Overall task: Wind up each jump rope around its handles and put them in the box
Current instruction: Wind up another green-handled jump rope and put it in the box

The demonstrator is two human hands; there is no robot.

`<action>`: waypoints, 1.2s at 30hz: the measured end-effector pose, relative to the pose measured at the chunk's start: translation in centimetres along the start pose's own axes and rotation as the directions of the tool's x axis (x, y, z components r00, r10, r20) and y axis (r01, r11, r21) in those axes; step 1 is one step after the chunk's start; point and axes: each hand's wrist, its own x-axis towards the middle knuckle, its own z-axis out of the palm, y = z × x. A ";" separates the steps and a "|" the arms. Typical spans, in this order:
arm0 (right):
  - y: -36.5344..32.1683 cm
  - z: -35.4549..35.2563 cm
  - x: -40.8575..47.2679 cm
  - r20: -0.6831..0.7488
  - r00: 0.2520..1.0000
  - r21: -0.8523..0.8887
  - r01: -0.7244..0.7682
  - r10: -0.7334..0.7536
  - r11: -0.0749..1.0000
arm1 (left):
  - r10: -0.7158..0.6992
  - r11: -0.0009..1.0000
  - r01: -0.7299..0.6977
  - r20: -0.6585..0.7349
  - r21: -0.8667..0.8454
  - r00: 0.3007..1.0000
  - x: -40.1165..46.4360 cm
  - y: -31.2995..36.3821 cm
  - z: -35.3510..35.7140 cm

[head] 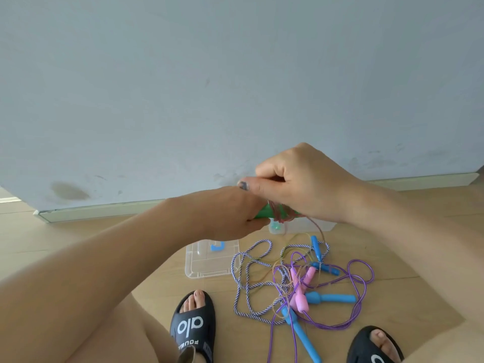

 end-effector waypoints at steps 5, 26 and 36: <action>1.5 0.2 0.4 -0.007 0.996 0.018 -0.091 0.091 0.996 | 0.032 0.998 -0.033 0.016 0.052 0.999 0.0 2.0 -0.2; 0.5 4.9 -3.8 -0.005 0.955 -0.052 -0.297 0.298 0.953 | -0.413 0.870 0.375 -0.057 -0.319 0.909 -1.1 -5.7 -0.5; 2.2 0.8 -0.1 -0.140 0.968 0.060 -0.201 0.207 0.978 | -0.003 0.985 0.003 0.003 0.170 1.000 0.2 -1.2 0.6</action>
